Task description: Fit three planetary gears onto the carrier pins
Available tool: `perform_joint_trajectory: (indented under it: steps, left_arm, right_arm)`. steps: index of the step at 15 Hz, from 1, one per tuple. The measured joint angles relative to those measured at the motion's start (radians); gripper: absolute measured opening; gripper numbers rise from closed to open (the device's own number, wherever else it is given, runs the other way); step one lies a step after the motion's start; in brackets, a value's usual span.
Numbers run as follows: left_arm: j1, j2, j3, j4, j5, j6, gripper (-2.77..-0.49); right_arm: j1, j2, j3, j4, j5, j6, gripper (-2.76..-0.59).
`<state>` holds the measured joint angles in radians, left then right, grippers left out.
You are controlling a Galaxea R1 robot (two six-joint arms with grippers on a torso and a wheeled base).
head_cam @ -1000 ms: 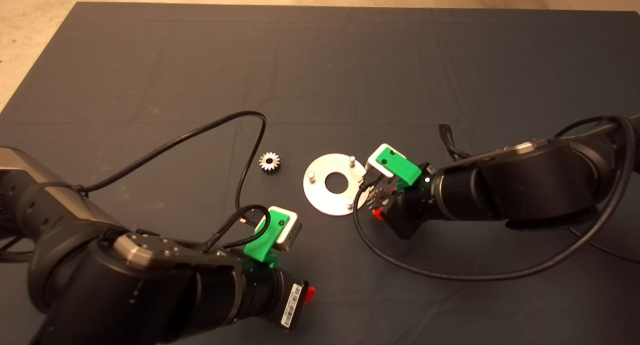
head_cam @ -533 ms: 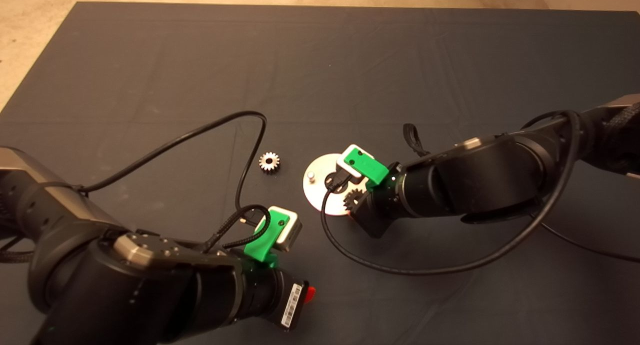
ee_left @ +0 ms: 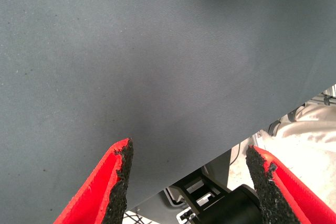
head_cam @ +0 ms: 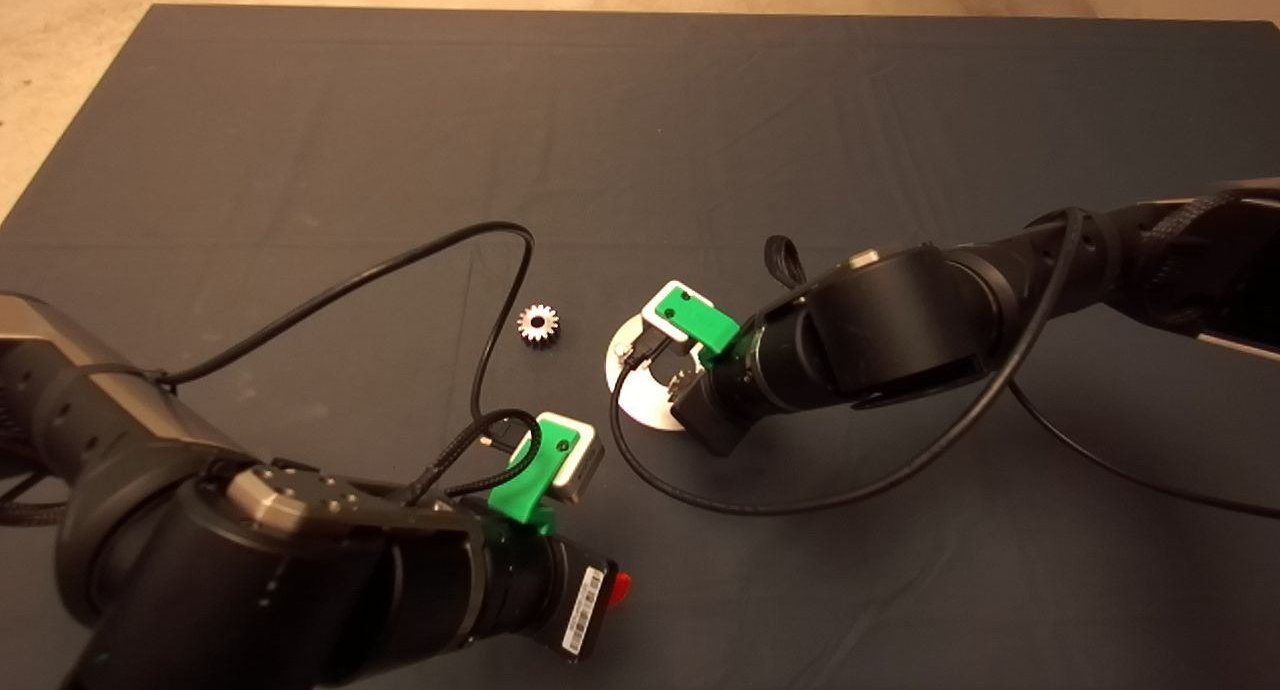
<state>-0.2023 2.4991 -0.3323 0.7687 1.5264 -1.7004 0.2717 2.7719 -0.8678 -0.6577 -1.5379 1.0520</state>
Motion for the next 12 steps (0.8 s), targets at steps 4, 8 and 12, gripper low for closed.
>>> perform_joint_trajectory:
  steps: [4,8,12]
  left_arm:
    - [0.000,-0.003,0.000,0.002,0.000,0.000,-1.77]
    - [0.000,-0.003,0.000,0.003,0.000,0.000,-1.77]
    - [0.000,-0.003,0.000,0.006,0.000,0.000,-1.77]
  right_arm:
    - [-0.001,0.004,-0.023,0.023,0.000,-0.032,-2.38]
    - [-0.003,0.004,-0.036,0.029,0.000,-0.051,-2.38]
    - [-0.003,0.005,-0.043,0.031,0.000,-0.066,-2.38]
